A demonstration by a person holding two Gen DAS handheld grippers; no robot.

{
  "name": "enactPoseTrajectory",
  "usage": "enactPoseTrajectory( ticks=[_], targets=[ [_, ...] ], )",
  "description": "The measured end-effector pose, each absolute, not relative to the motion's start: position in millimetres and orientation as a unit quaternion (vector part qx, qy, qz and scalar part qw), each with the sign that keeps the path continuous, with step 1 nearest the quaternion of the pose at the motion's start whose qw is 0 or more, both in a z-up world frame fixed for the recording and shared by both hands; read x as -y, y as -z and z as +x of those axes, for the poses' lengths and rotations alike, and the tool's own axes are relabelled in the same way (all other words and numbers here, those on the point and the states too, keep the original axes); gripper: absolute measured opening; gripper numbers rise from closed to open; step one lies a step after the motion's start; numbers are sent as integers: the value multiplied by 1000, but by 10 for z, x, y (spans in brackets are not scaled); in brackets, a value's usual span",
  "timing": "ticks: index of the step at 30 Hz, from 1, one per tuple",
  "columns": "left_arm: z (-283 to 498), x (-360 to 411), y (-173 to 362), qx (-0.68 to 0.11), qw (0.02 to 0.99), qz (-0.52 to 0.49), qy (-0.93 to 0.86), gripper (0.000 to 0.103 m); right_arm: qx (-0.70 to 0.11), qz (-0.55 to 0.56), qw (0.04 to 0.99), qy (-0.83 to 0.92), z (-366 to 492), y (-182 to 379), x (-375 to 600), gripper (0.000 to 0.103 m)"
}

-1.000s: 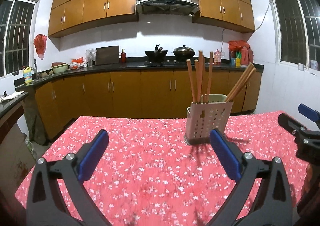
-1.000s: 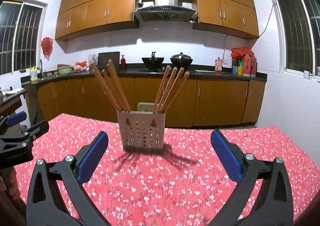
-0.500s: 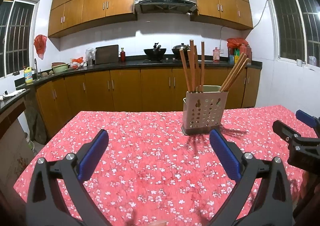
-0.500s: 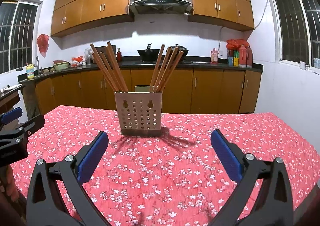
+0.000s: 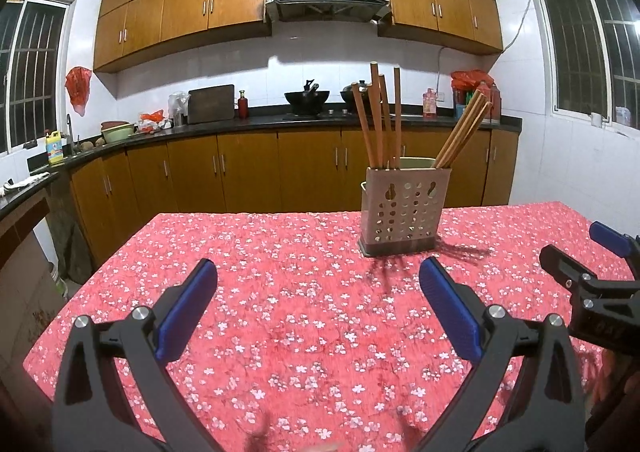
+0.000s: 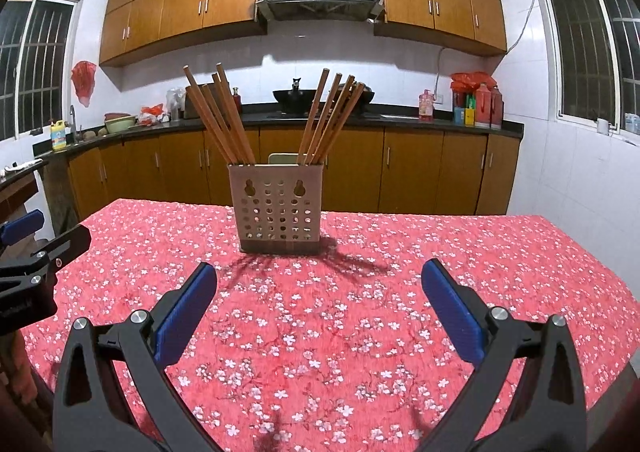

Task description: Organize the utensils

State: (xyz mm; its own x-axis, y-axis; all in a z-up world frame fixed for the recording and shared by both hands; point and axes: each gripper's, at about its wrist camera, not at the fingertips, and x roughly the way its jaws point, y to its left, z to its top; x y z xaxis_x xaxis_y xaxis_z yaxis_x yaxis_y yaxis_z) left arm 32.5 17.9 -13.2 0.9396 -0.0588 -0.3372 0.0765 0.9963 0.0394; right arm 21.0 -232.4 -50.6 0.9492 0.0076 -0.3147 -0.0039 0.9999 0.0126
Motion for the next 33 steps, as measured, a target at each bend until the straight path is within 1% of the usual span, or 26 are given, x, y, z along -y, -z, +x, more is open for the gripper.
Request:
enactPoseTrajectory(
  ticks=[33],
  targets=[
    [347,-170,189,-180,983,26,34,99,-164,13,986,3,184,525,2387,101]
  ],
)
